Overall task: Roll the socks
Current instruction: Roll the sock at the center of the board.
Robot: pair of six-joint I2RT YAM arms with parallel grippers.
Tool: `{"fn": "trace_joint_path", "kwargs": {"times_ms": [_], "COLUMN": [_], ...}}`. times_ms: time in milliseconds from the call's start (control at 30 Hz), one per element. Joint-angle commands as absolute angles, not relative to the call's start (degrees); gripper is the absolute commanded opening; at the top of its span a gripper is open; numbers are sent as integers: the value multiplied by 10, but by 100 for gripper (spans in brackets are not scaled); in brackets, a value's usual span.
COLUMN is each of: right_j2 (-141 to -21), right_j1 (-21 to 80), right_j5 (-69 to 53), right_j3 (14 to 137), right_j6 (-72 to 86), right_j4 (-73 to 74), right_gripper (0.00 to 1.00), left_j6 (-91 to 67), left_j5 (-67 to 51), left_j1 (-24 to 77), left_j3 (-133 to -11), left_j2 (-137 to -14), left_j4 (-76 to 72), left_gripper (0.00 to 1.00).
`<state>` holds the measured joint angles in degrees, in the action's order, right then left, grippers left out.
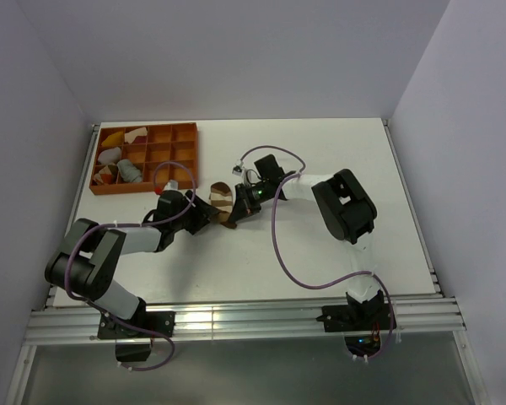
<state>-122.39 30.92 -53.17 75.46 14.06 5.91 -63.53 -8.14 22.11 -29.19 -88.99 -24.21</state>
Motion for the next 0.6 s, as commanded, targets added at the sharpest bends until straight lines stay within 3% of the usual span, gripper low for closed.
{"fn": "trace_joint_path", "kwargs": {"times_ms": [0, 567], "right_j2": [-1243, -1252], "right_j1": [323, 337], "right_j5": [-492, -505], "right_j3": [763, 798], "right_j6": [138, 142], "right_j4": [84, 70], "right_gripper": [0, 0], "left_j6": [-647, -642], "left_j5": [-64, -105], "left_j1": [232, 236], "left_j3": [-274, -265], "left_j2": [-896, -925], "left_j4": [-259, -292], "left_gripper": [63, 60]}}
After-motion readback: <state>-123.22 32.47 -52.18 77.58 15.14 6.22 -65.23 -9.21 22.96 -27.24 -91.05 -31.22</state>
